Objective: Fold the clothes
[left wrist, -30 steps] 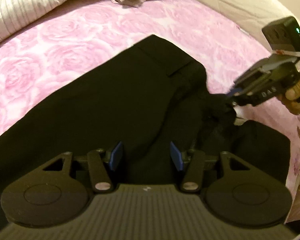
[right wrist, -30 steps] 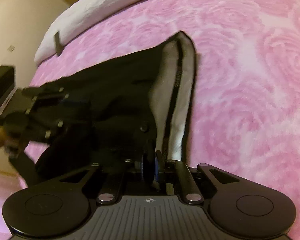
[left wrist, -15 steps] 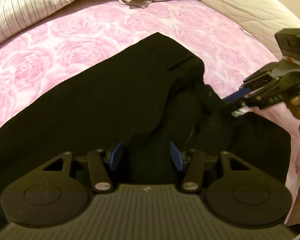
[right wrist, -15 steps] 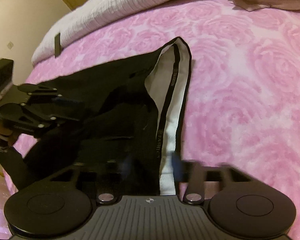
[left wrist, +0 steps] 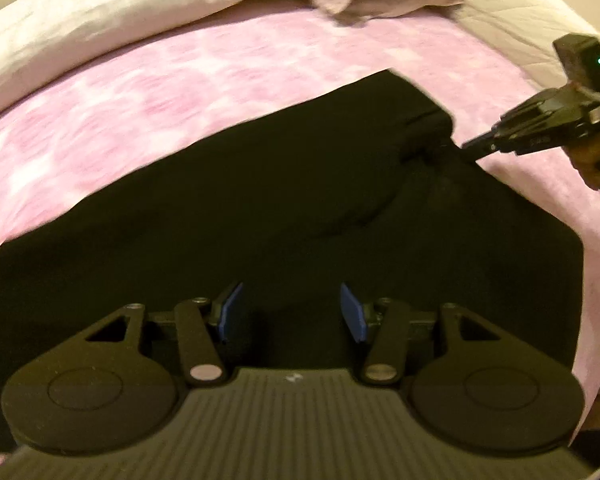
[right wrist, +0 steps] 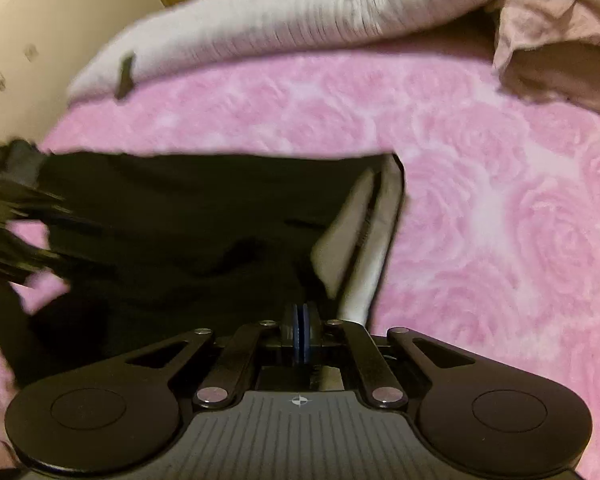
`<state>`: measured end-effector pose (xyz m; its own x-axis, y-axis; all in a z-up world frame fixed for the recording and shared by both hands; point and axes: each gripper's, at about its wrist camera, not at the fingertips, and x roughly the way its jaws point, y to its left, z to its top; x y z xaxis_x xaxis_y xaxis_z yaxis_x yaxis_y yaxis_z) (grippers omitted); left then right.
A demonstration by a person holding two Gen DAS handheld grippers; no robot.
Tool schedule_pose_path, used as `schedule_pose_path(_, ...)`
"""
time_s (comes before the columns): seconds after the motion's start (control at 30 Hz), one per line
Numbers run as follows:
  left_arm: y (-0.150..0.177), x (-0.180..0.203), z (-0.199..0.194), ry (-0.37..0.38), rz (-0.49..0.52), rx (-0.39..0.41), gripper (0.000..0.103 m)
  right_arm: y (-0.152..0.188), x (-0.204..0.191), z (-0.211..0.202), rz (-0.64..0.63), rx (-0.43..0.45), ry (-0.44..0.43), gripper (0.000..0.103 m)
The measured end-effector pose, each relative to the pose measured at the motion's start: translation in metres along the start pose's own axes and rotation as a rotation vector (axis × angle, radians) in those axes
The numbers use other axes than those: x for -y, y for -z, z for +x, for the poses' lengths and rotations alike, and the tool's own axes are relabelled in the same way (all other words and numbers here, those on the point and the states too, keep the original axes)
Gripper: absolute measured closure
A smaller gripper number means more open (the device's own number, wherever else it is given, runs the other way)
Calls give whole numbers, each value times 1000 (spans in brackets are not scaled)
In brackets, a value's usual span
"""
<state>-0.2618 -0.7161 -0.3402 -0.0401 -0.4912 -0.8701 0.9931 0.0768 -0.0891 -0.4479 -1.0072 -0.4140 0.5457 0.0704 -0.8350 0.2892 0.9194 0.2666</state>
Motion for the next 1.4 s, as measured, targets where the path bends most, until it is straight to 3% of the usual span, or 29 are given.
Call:
schedule_pose_path(0.13,34,-24,-32,-68,-85,-13,56,10,5,8,31,-20,28,101)
schedule_pose_path(0.27,77,-47,-71,-149,-187,-35,56,15,-10,-7,35,-14,105,84)
schedule_pose_path(0.4,124,-63,-110,-223,-247,-68,54,12,-44,-26,-22,7,221,56)
schedule_pose_path(0.47,149,-71,-127,-250,-275,-91,52,11,-66,-35,-37,14,239,54)
schedule_pose_path(0.63,217,-93,-170,-305,-332,-134,51,16,-137,-46,-12,-17,189,50)
schedule_pose_path(0.9,323,-139,-232,-386,-265,-225,51,37,-251,-41,3,-87,124,49)
schedule_pose_path(1.07,361,-182,-272,-473,-270,-240,51,37,-312,-21,-94,-125,50,48)
schedule_pose_path(1.2,378,-214,-288,-538,-213,-256,51,36,-347,7,-171,-131,-18,48)
schedule_pose_path(1.4,403,-274,-287,-505,-85,-320,51,30,-396,25,-248,-134,-15,48)
